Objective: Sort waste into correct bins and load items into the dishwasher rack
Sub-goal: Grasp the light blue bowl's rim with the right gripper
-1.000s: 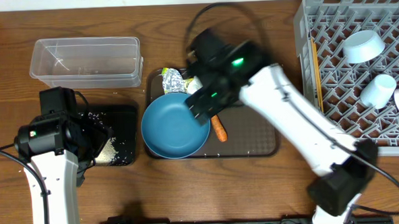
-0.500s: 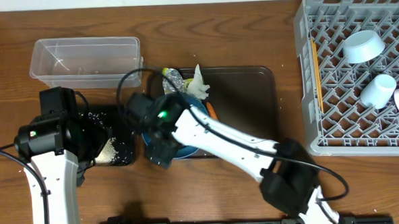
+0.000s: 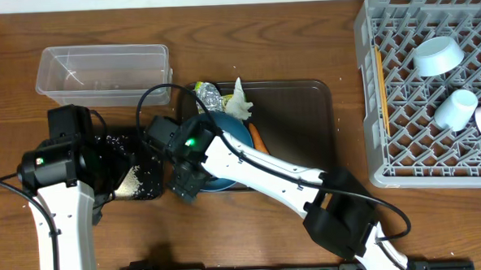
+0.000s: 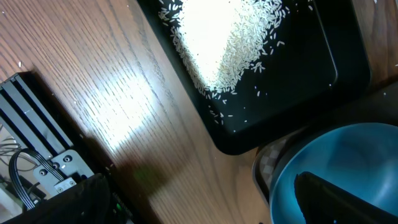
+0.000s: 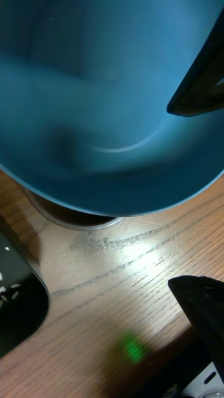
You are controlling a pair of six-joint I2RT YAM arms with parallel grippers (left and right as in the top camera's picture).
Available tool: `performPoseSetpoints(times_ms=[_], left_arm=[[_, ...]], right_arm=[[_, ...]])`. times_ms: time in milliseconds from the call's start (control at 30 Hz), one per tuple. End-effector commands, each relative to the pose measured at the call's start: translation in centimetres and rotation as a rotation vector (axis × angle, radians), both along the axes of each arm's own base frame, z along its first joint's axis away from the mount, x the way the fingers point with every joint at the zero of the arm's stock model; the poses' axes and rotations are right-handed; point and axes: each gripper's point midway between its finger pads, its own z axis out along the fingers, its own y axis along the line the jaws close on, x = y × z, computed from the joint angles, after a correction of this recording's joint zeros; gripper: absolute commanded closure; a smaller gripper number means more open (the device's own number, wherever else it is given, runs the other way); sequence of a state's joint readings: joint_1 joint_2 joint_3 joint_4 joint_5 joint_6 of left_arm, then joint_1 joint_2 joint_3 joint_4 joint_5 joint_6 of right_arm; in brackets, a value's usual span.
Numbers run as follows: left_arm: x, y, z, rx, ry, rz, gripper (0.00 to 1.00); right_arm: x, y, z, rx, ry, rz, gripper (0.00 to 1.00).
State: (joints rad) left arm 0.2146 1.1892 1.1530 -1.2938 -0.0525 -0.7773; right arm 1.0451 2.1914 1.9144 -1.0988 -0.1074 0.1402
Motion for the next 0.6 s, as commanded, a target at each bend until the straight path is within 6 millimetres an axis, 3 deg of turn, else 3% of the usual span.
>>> performPoseSetpoints(times_ms=[0, 233, 567], left_arm=[[0.1, 0.3, 0.4, 0.015, -0.006, -0.006, 0.02], [0.1, 0.3, 0.4, 0.015, -0.006, -0.006, 0.02], [0.1, 0.3, 0.4, 0.015, -0.006, -0.006, 0.02]], right_arm=[[-0.1, 0.1, -1.4, -0.024, 0.019, -0.066, 0.19], [0.5, 0.2, -2.7, -0.043, 0.015, -0.167, 0.23], [0.4, 0.2, -6.3, -0.091, 0.045, -0.213, 0.28]])
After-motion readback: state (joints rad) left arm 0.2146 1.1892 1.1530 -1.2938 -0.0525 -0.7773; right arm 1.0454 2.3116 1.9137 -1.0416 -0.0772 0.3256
